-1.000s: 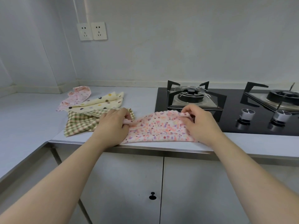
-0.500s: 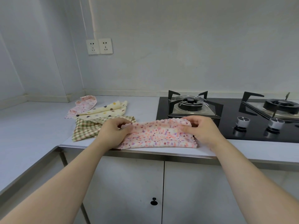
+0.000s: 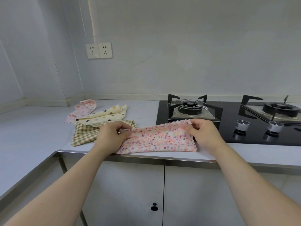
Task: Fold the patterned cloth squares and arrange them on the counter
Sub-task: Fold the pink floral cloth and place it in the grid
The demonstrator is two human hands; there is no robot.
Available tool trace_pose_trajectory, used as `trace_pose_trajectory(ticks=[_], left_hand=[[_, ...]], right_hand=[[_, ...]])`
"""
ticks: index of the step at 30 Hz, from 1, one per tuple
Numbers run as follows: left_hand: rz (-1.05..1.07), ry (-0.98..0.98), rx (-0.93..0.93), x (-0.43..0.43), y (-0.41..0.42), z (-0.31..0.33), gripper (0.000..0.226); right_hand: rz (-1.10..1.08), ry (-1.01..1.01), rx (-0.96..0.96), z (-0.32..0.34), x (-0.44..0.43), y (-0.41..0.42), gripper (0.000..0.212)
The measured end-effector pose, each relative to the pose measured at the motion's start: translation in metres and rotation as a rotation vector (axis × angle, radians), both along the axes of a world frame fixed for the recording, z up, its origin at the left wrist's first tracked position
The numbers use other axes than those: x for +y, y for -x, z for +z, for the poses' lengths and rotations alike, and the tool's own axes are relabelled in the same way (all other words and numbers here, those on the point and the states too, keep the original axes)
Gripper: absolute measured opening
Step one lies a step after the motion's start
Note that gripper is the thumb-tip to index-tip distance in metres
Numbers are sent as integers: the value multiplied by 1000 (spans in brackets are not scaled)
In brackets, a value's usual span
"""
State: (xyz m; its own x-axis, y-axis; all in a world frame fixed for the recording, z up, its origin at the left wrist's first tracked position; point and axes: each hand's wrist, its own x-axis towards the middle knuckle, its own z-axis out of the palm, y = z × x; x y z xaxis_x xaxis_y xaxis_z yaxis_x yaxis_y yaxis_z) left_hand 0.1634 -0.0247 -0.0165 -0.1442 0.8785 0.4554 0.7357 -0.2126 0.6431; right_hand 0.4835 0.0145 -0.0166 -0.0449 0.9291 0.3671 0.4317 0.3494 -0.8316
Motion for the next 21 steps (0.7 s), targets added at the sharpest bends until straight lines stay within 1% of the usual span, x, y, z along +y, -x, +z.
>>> trace_pose_trajectory(ticks=[4,7,10,12,13,15,18,21], left_hand=[[4,-12,-14,2,2,0,10],[1,39,-44,0,1,6,11],[-28,94,-169,-7,-2,20,10],[-45,94,-199,-10,-5,32,13],[-57,100,-196,-12,-7,38,14],[-82,124,-198,-20,-13,50,15],[-124,144,-197,-38,-19,65,13],[-199,194,-161,-59,-20,80,6]], right_hand=[[-12,6,-15,-2,5,0,22],[-18,21,-13,1,4,0,21],[12,62,-13,11,-2,-1,11],[24,63,34,21,-9,-3,2],[25,54,72,25,-13,-5,1],[18,54,120,32,-23,-13,4],[15,85,115,45,-41,-25,5],[0,92,117,63,-65,-37,11]])
